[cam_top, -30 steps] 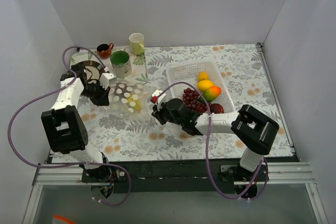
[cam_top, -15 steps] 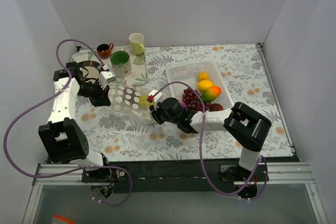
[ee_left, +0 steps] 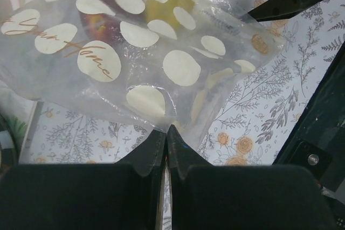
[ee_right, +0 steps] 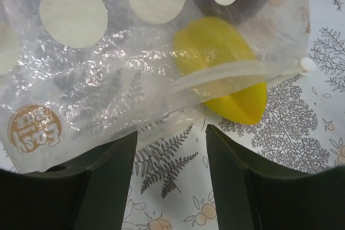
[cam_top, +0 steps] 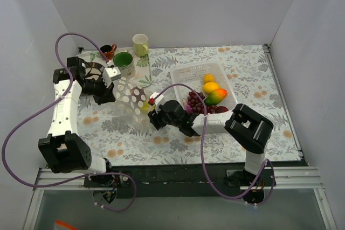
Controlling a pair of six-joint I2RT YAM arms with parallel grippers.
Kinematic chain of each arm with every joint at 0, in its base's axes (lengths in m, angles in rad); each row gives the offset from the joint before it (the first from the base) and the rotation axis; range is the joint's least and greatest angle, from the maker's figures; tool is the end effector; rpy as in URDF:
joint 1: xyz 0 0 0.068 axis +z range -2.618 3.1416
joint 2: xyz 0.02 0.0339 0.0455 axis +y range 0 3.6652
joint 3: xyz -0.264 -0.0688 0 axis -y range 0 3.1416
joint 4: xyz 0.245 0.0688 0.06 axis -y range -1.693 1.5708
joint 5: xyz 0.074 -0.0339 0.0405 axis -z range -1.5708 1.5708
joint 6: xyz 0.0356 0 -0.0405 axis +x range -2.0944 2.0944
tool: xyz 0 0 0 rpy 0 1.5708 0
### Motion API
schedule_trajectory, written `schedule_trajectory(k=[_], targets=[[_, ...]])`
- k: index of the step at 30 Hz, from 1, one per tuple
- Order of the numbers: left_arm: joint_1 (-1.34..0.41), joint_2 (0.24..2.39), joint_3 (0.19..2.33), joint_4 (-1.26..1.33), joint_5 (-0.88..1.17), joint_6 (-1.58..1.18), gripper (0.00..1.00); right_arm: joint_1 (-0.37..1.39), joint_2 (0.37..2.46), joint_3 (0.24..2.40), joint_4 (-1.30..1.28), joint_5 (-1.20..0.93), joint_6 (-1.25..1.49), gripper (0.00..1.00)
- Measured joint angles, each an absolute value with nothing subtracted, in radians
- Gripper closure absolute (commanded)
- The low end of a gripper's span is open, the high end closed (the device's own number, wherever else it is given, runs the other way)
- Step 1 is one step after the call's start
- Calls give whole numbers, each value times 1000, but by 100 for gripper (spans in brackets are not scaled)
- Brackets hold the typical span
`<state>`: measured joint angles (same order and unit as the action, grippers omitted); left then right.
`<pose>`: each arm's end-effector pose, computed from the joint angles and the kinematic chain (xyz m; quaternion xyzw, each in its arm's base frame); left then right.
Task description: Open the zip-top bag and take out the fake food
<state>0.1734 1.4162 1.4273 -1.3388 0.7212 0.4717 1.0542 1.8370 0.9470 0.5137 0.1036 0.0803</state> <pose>0.2483 0.0196 0.3393 0.1803 0.9121 -0.2962 0.2186 0.1968 0.3391 0.1754 -0.3607 0.7434 0.2657 0.4967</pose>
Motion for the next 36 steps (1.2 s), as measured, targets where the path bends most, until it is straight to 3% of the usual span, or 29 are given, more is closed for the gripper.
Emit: schedule_trajectory(k=[16, 24, 27, 30, 31, 34, 36], targets=[[168, 1559, 1169, -1254, 511, 472, 100, 1081, 1996, 1106, 570, 304, -131, 20], [168, 1658, 1169, -1195, 443, 465, 100, 1073, 2056, 1127, 576, 340, -187, 18], [168, 1664, 1161, -1178, 430, 464, 100, 1068, 2077, 1142, 569, 312, -185, 21], [168, 1664, 1143, -1165, 424, 463, 100, 1065, 2093, 1166, 538, 269, -177, 34], [168, 1664, 1137, -1161, 424, 463, 100, 1062, 2097, 1178, 523, 252, -174, 45], [168, 1664, 1111, -1142, 416, 464, 100, 1060, 2102, 1198, 496, 194, -163, 59], [168, 1664, 1098, -1139, 410, 463, 100, 1060, 2102, 1200, 478, 159, -150, 63]])
